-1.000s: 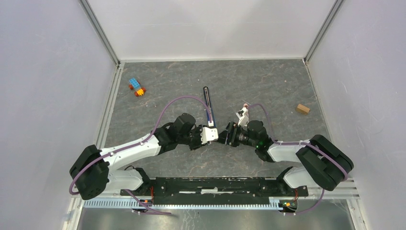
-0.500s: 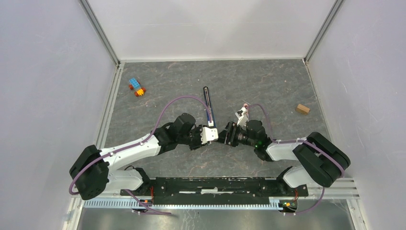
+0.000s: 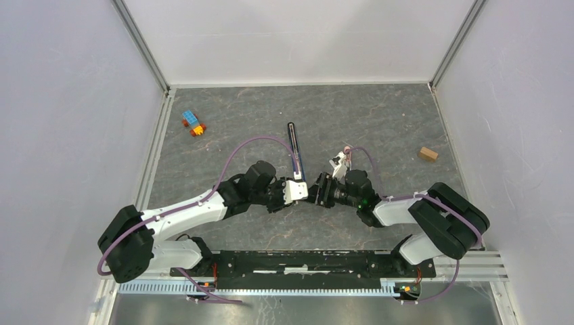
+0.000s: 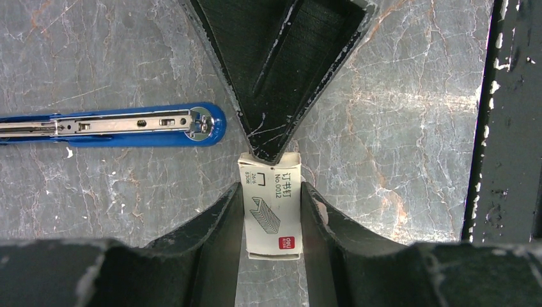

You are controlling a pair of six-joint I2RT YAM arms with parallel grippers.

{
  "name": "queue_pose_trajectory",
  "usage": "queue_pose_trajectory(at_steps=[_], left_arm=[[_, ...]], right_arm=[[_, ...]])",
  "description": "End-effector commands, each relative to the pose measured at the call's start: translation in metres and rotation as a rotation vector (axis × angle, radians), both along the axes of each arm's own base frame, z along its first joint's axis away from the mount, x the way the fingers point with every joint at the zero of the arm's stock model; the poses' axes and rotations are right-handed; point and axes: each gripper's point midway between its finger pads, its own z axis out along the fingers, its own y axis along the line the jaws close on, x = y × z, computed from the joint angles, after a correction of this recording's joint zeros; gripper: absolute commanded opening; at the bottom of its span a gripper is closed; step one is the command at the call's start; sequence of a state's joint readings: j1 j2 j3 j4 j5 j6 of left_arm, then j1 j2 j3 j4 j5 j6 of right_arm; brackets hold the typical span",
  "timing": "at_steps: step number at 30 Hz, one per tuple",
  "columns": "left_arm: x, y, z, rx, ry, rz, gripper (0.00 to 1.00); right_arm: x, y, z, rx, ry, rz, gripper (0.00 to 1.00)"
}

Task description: Load the staples into the stapler

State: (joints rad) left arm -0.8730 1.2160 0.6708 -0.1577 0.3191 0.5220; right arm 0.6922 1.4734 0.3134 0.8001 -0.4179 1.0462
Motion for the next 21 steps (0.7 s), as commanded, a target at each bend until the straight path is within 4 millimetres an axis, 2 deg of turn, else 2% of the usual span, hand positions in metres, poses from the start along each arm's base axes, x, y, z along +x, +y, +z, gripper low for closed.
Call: queue_pose_trajectory(at_steps=[1,14,21], left_arm=[[0.002,-0.012,0.019,-0.069,-0.075,-0.054,0.44],[0.005,-0.012,0.019,-0.073,-0.094,-0.047,0.43],[0.007,-0.007,0.009,-0.031,-0.094,-0.04,0.43]], right_arm=[[0.006,0.013,0.017,0.048,-0.043,0.017,0.66],[0.001,0.018,0.006,0.023,-0.013,0.034,0.65],[0.004,0.018,0.014,0.037,-0.038,0.034,0.65]])
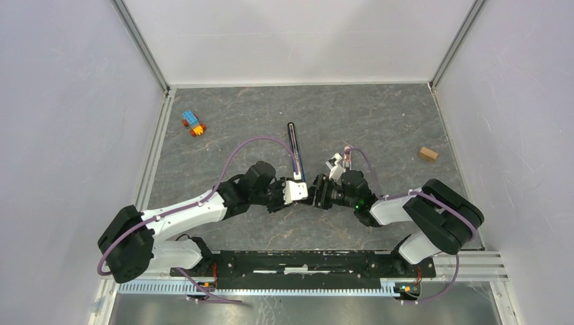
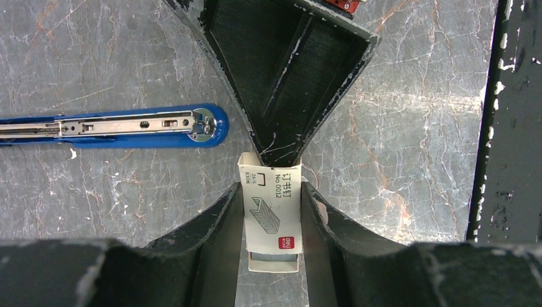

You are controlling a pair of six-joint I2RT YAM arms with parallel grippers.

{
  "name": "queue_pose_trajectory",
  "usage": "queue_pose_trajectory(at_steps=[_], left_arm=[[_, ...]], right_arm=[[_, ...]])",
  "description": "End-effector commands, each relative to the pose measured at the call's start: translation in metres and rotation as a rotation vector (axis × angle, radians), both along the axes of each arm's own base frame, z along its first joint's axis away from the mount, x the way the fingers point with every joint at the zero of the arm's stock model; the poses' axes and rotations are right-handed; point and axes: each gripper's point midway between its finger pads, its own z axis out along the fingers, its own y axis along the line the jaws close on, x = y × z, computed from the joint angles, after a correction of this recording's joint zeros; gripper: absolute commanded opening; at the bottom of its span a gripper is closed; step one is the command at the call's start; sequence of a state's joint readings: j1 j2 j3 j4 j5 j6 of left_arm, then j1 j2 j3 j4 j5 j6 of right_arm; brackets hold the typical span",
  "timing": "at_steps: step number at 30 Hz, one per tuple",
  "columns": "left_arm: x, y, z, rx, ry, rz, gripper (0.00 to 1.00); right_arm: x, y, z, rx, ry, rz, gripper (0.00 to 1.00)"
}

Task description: Load the staples into the stapler

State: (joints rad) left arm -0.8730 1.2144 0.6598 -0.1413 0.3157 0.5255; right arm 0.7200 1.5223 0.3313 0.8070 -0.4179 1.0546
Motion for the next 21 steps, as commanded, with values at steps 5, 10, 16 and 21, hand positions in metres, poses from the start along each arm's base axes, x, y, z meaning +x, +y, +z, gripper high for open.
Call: queue_pose_trajectory(at_steps=[5,10,16,21], left_arm=[[0.009,-0.002,-0.005,0.041,-0.068,-0.032,0.43],[0.01,-0.006,-0.007,0.035,-0.054,-0.032,0.43],[0.009,-0.01,-0.004,0.014,-0.053,-0.036,0.43],[0.009,-0.012,0.002,-0.01,-0.061,-0.041,0.43]], right_arm=[[0.018,-0.006,0.025,0.018,-0.093,-0.02,0.65],[0.014,-0.013,0.031,0.041,-0.116,-0.025,0.65],[0.014,-0.012,0.036,0.054,-0.123,-0.019,0.66],[0.013,-0.004,0.039,0.085,-0.106,-0.002,0.66]])
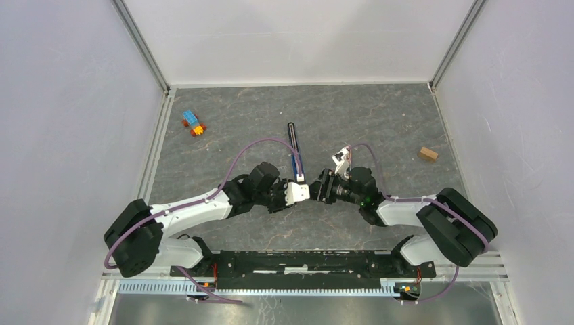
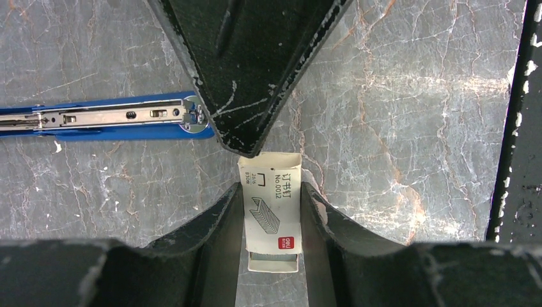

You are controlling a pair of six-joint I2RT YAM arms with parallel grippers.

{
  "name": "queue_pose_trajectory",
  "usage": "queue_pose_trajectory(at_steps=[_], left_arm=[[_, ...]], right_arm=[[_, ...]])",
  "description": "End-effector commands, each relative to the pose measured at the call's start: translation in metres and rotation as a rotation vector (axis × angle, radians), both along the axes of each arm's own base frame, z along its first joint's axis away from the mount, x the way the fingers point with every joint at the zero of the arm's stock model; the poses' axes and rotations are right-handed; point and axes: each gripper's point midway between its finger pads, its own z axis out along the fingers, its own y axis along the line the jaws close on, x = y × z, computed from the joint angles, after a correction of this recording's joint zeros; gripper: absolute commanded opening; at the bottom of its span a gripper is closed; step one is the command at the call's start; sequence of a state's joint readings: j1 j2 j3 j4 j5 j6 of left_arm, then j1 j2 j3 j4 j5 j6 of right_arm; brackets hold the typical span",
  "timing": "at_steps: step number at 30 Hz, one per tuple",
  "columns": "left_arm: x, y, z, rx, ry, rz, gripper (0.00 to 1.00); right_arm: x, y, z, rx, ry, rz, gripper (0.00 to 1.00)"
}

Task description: Load the staples into the stapler

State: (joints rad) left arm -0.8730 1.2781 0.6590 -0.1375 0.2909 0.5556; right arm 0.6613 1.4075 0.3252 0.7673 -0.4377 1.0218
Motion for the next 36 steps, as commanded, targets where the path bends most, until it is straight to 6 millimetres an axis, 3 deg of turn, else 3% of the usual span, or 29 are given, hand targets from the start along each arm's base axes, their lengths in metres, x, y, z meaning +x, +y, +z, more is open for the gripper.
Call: queue_pose_trajectory(at_steps=[1,13,19,36], left_arm=[[0.004,-0.016,0.022,-0.076,-0.063,-0.044,0.43],[0.003,-0.016,0.024,-0.088,-0.067,-0.05,0.43],[0.003,-0.016,0.024,-0.086,-0.07,-0.049,0.43],[0.005,-0.014,0.025,-0.085,-0.077,-0.033,0.43]], right_arm=[[-0.001,0.011,0.013,0.052,-0.025,0.035,0.65],[-0.004,0.035,0.008,0.049,0.003,0.066,0.57],[-0.001,0.034,-0.003,0.012,0.038,0.049,0.53],[-0.002,0.038,0.0,0.046,0.046,0.061,0.34]])
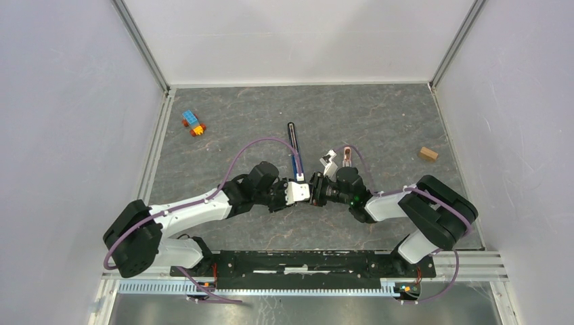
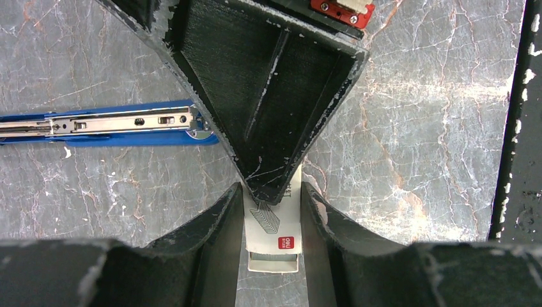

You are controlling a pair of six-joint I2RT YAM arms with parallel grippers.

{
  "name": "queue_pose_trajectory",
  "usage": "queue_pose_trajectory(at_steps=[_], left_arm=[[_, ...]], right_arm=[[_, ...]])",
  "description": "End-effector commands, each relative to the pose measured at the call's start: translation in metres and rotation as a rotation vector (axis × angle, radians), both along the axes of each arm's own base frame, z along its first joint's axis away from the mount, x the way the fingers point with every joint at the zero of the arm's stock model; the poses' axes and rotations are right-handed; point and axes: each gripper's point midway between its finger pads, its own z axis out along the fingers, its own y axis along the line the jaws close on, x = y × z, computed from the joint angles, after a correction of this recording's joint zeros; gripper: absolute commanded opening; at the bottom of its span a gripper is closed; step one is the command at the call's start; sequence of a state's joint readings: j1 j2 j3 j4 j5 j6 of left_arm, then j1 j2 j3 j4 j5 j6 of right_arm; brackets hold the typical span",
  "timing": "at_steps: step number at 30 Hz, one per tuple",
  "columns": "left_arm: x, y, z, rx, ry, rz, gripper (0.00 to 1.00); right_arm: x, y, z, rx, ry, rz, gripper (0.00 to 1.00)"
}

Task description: Load the staples into the stapler

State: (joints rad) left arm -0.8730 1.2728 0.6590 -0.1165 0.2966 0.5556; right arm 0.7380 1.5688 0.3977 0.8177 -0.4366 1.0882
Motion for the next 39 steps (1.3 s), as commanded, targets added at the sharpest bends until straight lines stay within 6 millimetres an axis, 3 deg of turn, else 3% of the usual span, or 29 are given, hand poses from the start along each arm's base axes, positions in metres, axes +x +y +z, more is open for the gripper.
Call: queue_pose_trajectory(at_steps=[1,8,13,23,30,39], left_arm=[[0.004,-0.011,0.02,-0.063,-0.064,-0.028,0.43],[0.004,-0.009,0.021,-0.059,-0.064,-0.021,0.46],[0.006,-0.007,0.022,-0.047,-0.071,-0.012,0.5],[0.006,0.023,0.029,0.068,-0.111,0.033,0.64],[-0.002,0.044,0.023,0.145,-0.109,0.021,0.73],[0.005,0.036,0.012,0.144,-0.096,0.034,0.75]], right_arm=[[0.006,0.008,0.016,0.049,-0.04,0.002,0.32],[0.004,0.008,0.021,0.067,-0.052,0.005,0.23],[0.003,0.007,0.024,0.08,-0.054,0.006,0.22],[0.003,-0.002,0.025,0.086,-0.063,0.0,0.22],[0.0,-0.007,0.024,0.098,-0.06,-0.003,0.22],[-0.003,-0.007,0.031,0.128,-0.066,0.007,0.22]])
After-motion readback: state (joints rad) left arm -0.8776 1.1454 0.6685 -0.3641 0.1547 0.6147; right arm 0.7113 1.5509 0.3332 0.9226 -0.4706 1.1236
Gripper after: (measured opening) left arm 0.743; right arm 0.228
